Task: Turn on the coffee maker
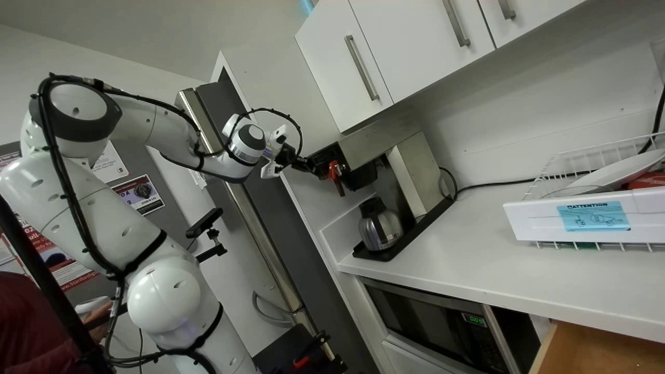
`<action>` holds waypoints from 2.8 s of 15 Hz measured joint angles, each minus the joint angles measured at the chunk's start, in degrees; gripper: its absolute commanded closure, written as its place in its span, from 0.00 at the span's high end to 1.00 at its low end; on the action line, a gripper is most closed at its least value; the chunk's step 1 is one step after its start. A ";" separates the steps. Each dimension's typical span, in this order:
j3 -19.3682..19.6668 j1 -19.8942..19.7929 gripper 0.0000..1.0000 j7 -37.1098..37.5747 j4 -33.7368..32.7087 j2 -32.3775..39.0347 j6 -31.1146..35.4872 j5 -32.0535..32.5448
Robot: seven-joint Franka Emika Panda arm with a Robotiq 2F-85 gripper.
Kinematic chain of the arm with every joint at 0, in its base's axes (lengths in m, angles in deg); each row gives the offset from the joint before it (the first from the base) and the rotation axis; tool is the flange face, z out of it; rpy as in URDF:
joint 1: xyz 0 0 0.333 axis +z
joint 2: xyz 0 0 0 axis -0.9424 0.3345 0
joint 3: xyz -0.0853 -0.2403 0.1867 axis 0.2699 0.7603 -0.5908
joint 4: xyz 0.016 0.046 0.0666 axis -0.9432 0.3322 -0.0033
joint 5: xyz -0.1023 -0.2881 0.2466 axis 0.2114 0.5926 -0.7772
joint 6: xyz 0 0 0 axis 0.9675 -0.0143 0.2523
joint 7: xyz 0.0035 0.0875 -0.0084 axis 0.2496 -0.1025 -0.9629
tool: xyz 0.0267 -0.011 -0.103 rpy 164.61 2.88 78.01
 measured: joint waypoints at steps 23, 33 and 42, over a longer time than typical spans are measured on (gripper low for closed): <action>6.99 10.67 0.00 -7.03 0.13 -12.20 -20.63 -10.16; 9.13 13.46 0.00 -13.87 8.86 -25.47 -26.82 -19.81; 9.44 14.12 0.00 -18.30 13.12 -30.24 -26.81 -25.53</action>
